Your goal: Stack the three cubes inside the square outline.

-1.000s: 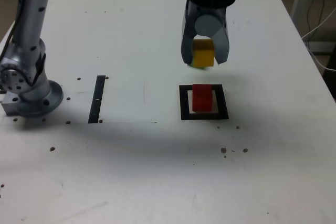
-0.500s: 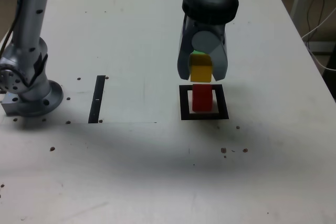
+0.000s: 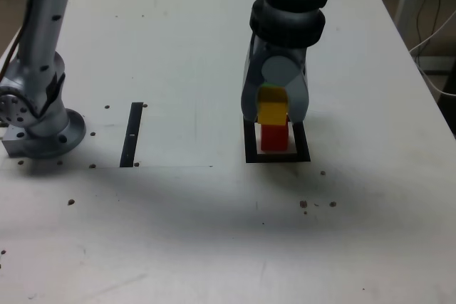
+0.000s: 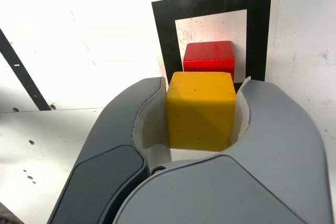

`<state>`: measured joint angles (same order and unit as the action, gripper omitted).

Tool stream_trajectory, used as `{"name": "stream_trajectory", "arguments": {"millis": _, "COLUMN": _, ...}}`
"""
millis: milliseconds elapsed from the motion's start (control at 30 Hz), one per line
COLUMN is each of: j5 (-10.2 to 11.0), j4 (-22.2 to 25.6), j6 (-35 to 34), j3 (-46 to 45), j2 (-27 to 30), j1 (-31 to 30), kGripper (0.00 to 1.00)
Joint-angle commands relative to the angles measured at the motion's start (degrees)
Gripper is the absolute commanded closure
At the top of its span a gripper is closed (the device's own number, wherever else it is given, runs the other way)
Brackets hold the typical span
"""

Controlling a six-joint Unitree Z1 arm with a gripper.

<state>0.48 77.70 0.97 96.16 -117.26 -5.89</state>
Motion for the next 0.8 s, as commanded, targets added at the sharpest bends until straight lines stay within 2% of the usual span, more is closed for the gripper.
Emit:
{"name": "stream_trajectory", "arguments": {"millis": 0, "j5": -0.1, "j4": -0.2, "j6": -0.1, "j3": -0.1, "j2": -0.5, "j1": -0.1, "kGripper": 0.73}}
{"name": "stream_trajectory", "arguments": {"millis": 333, "j5": -0.1, "j4": -1.3, "j6": 0.0, "j3": -0.5, "j2": -1.3, "j1": -0.1, "kGripper": 0.72}}
{"name": "stream_trajectory", "arguments": {"millis": 400, "j5": -0.1, "j4": -1.6, "j6": 0.2, "j3": -0.7, "j2": -1.4, "j1": 0.0, "kGripper": 0.63}}
{"name": "stream_trajectory", "arguments": {"millis": 533, "j5": -0.2, "j4": -2.2, "j6": 0.6, "j3": -1.4, "j2": -1.4, "j1": 0.1, "kGripper": 0.25}}
{"name": "stream_trajectory", "arguments": {"millis": 600, "j5": -0.3, "j4": -2.3, "j6": 0.7, "j3": -1.7, "j2": -1.4, "j1": 0.1, "kGripper": 0.10}}
{"name": "stream_trajectory", "arguments": {"millis": 667, "j5": -0.4, "j4": -2.4, "j6": 0.7, "j3": -1.9, "j2": -1.4, "j1": 0.2, "kGripper": 0.05}}
{"name": "stream_trajectory", "arguments": {"millis": 767, "j5": -0.5, "j4": -2.4, "j6": 0.7, "j3": -2.1, "j2": -1.3, "j1": 0.3, "kGripper": 0.05}}
